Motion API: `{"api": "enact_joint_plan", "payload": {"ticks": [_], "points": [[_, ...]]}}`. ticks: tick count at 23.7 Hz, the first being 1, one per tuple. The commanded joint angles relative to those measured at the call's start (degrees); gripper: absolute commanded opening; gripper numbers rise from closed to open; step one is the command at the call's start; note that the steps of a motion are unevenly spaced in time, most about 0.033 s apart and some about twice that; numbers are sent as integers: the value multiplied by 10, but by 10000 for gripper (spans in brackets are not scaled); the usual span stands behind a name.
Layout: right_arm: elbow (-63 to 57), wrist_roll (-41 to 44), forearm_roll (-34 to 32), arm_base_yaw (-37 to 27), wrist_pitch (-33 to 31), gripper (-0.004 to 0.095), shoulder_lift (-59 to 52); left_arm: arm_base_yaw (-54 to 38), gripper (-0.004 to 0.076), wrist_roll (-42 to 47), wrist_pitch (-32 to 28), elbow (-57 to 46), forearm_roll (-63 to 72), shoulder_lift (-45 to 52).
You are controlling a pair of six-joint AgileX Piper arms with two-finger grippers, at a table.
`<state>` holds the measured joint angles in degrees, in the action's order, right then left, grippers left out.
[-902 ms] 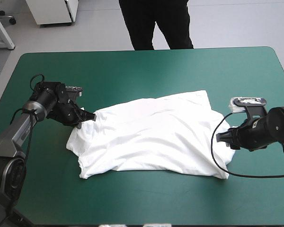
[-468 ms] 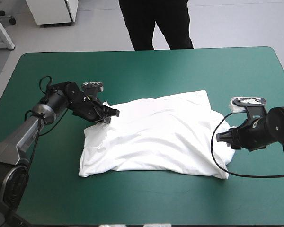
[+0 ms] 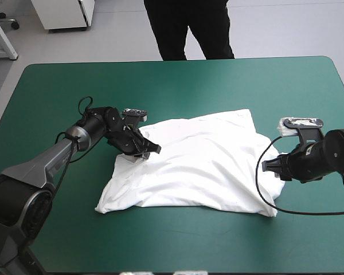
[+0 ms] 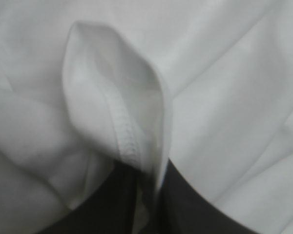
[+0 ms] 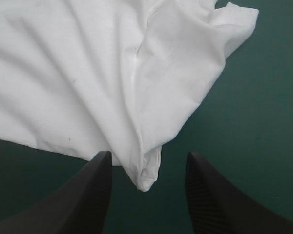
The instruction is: Fold the cloth
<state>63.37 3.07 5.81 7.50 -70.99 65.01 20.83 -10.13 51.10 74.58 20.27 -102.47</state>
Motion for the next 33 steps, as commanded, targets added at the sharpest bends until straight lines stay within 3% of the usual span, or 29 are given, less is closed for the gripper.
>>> {"api": "enact_joint_plan", "payload": {"ticks": [1, 4, 7, 14, 18, 25, 30, 33], "points": [[19, 2, 2, 0, -5, 441, -12, 4, 227, -36, 0, 13, 16, 22], [19, 4, 2, 0, -5, 434, -12, 4, 401, -63, -1, 13, 34, 22], [19, 4, 2, 0, -5, 419, -12, 4, 480, -65, 3, 16, 48, 23], [19, 15, -5, 0, -2, 420, -12, 4, 473, -64, 43, 84, 55, 54], [19, 27, -8, 0, 14, 422, -12, 2, 473, -32, 60, 119, -12, 90], [20, 51, -35, -4, 64, 424, 10, -77, 473, 14, 165, 121, -95, 128], [21, 36, -20, -67, 85, 542, 70, -133, 473, 14, 186, 121, -95, 163], [21, 21, -20, -95, 90, 564, 101, -135, 473, 14, 183, 121, -99, 176]]}}
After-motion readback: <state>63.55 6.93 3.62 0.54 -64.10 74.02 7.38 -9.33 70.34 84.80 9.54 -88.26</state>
